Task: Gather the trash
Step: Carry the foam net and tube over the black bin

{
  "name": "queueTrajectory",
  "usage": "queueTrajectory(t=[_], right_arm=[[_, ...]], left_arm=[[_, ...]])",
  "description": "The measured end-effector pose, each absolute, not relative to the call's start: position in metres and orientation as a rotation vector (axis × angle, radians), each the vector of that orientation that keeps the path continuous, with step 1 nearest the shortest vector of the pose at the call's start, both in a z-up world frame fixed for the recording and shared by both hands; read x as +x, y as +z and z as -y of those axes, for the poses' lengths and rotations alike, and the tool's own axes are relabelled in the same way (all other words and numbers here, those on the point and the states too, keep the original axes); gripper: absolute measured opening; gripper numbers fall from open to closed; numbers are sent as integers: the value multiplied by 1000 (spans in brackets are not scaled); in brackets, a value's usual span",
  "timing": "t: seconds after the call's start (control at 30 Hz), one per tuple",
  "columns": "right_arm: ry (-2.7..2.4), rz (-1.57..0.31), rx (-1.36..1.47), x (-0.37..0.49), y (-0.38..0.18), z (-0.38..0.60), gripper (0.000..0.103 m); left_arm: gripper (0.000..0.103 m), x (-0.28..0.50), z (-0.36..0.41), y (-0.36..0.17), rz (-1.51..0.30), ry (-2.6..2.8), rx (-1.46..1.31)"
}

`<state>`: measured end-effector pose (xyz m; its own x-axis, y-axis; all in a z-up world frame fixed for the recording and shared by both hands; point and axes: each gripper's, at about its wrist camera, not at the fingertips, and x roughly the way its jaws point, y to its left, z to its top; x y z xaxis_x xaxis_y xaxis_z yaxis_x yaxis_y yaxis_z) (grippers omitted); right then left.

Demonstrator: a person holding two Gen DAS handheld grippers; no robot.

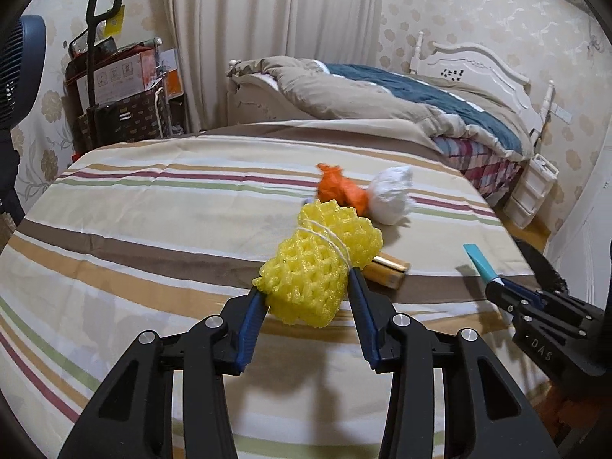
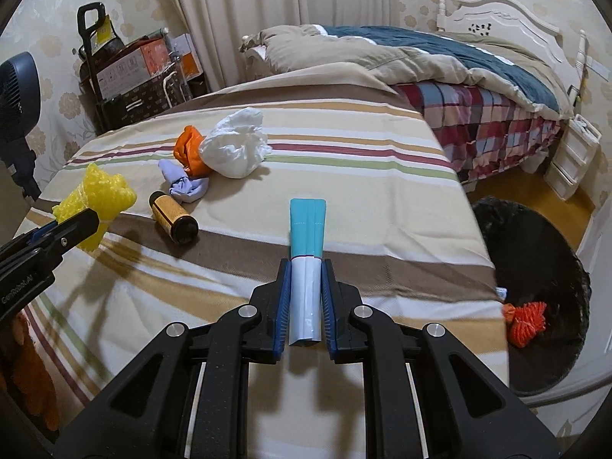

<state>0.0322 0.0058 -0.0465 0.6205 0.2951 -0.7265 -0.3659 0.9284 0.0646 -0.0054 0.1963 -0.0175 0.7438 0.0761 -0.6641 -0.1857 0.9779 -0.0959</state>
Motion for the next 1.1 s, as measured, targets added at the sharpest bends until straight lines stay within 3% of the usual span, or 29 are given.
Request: queueTrajectory(t=[0.5, 1.1], right_arm=[[187, -729, -24, 22, -22, 94, 15], [-10, -719, 23, 51, -34, 192, 15]], left_arm=[[43, 21, -90, -6, -703, -51, -121], [44, 74, 27, -20, -730, -205, -39]])
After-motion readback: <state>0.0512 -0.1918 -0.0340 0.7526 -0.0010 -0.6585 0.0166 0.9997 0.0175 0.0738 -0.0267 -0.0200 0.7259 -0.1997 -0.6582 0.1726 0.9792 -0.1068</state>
